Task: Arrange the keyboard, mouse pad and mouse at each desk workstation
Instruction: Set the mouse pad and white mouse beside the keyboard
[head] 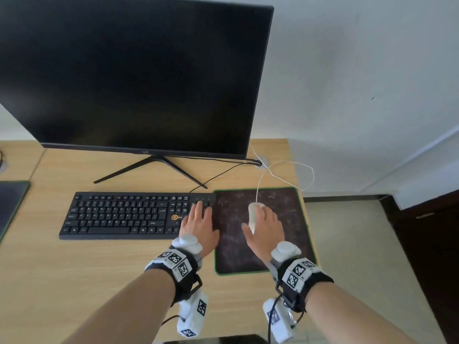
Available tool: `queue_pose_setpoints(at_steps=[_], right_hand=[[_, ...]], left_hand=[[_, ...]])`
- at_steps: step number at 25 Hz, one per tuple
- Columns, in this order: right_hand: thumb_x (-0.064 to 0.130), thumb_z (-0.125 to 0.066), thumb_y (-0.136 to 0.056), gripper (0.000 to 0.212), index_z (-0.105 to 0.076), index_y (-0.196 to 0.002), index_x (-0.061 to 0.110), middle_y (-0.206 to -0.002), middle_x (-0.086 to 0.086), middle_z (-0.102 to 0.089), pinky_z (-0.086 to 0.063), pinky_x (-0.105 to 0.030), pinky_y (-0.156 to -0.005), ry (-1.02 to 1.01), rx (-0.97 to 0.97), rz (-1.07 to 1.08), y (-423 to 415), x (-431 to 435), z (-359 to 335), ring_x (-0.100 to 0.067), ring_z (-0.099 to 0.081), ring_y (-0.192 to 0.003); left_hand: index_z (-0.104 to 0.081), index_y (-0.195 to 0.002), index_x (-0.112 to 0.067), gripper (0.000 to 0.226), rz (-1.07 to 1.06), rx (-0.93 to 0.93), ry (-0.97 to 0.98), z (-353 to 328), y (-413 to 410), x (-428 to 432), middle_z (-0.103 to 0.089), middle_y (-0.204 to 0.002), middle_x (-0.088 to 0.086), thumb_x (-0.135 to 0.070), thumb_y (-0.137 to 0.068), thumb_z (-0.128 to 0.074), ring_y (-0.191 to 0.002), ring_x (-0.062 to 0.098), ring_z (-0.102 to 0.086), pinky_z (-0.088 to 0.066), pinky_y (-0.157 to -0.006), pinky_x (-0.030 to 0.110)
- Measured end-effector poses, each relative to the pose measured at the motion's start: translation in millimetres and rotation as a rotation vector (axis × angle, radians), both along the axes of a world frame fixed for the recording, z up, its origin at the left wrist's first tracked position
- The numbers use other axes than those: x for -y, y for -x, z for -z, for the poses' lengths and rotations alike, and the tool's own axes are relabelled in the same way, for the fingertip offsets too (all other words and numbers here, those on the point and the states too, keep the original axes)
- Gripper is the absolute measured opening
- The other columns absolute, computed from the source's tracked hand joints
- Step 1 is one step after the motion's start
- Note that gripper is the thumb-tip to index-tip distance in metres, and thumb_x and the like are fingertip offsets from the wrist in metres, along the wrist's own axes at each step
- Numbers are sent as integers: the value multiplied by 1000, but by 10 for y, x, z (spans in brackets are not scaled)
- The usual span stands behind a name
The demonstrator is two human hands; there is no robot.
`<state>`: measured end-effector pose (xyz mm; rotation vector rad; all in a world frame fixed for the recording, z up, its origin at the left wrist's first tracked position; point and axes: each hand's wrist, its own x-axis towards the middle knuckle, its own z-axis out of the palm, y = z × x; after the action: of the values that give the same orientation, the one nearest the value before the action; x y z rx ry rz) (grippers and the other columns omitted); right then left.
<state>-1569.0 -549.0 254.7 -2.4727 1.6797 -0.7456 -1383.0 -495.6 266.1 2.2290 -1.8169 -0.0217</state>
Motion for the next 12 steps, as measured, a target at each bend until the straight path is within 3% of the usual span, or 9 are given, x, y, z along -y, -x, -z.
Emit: queue_pose_setpoints(at_steps=[3, 7, 9, 12], right_hand=[[42, -50, -91, 51, -46, -134, 15, -126, -8, -54, -47, -43, -87, -18, -39, -58, 78, 20, -55, -30, -51, -114], [38, -50, -92, 47, -51, -130, 12, -119, -8, -57, -47, -41, -87, -1, -46, -84, 415, 101, -206, -30, -53, -108], [35, -51, -92, 45, -51, -130, 12, -120, -9, -57, -47, -43, -87, 5, -48, -29, 678, 137, -287, -30, -52, -110], [31, -51, -92, 43, -51, -131, 13, -124, -8, -57, -47, -43, -88, -38, -42, 6, 867, 68, -291, -30, -50, -114]], left_hand=[[-21, -148, -16, 73, -1, 6, -30, 22, 5, 78, -8, -162, 13, -43, -90, -57, -148, 30, -5, -25, -114, 51], [7, -152, -19, 101, -86, 159, -154, 53, 88, 346, 14, -161, 15, -63, -84, -54, -147, 39, 7, -9, -115, 58], [15, -151, -23, 102, -67, 162, -195, 88, 177, 497, 16, -162, 13, -65, -86, -51, -147, 39, 5, -15, -114, 57], [8, -152, -26, 91, -6, 188, -125, 160, 391, 539, 1, -162, 12, -55, -91, -52, -144, 37, -9, -37, -106, 50]])
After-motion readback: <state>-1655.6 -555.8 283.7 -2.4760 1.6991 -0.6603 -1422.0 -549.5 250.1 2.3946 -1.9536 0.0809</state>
